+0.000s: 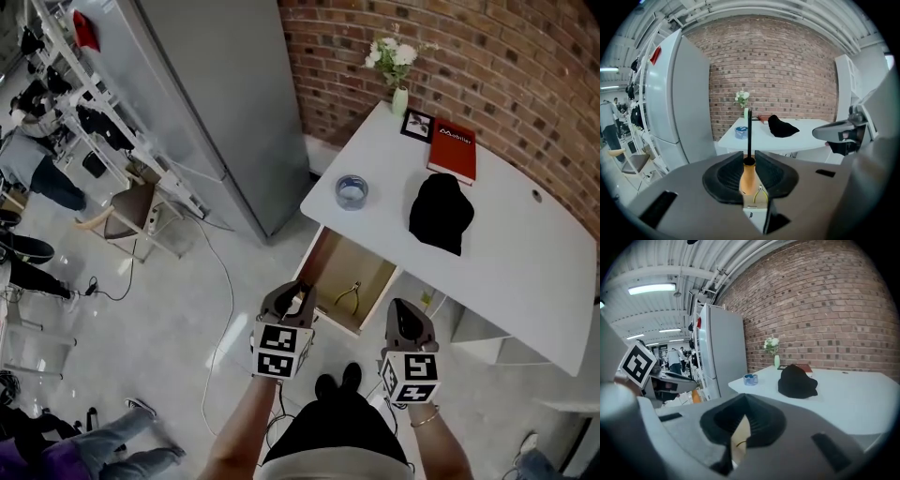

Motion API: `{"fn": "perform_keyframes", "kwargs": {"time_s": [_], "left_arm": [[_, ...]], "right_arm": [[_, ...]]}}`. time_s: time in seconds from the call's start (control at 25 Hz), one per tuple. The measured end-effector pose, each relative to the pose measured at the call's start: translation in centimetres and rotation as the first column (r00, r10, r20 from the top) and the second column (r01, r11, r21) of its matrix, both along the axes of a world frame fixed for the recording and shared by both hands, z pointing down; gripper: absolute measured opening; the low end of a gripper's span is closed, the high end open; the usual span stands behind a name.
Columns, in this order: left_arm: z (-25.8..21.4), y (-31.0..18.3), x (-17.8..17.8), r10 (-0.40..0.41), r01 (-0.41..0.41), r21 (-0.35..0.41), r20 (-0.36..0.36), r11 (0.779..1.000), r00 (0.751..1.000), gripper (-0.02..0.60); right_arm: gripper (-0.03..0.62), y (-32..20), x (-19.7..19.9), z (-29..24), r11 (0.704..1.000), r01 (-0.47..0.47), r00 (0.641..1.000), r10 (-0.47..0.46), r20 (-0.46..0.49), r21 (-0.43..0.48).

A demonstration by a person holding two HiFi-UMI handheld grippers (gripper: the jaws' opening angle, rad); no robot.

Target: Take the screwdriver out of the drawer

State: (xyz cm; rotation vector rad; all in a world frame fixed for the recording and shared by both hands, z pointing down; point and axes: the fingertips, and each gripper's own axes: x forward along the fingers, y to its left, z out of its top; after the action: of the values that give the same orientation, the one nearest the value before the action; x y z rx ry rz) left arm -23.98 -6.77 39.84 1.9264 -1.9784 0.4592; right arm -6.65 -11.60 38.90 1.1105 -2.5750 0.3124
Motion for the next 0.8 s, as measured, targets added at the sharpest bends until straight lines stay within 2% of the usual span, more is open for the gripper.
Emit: {"fn": "perform_keyframes", "kwargs": {"time_s": [0.56, 0.8], "left_arm": [[-2.9, 4.3, -1.9, -0.087, 0.088, 0.061, -0.014, 0.994, 0.996, 0.067], [-3.0, 5.6, -2.5, -0.109, 0.111, 0.07, -0.025, 0.991, 0.994, 0.067]], "right_arm": [[0.002, 1.5, -1.4, -1.9, 0.996, 0.077, 0.997, -0.076, -0.031, 0.038], [0.002, 1.7, -1.8, -2.2, 0.996, 0.078, 0.997, -0.076, -0.032, 0.046]]}}
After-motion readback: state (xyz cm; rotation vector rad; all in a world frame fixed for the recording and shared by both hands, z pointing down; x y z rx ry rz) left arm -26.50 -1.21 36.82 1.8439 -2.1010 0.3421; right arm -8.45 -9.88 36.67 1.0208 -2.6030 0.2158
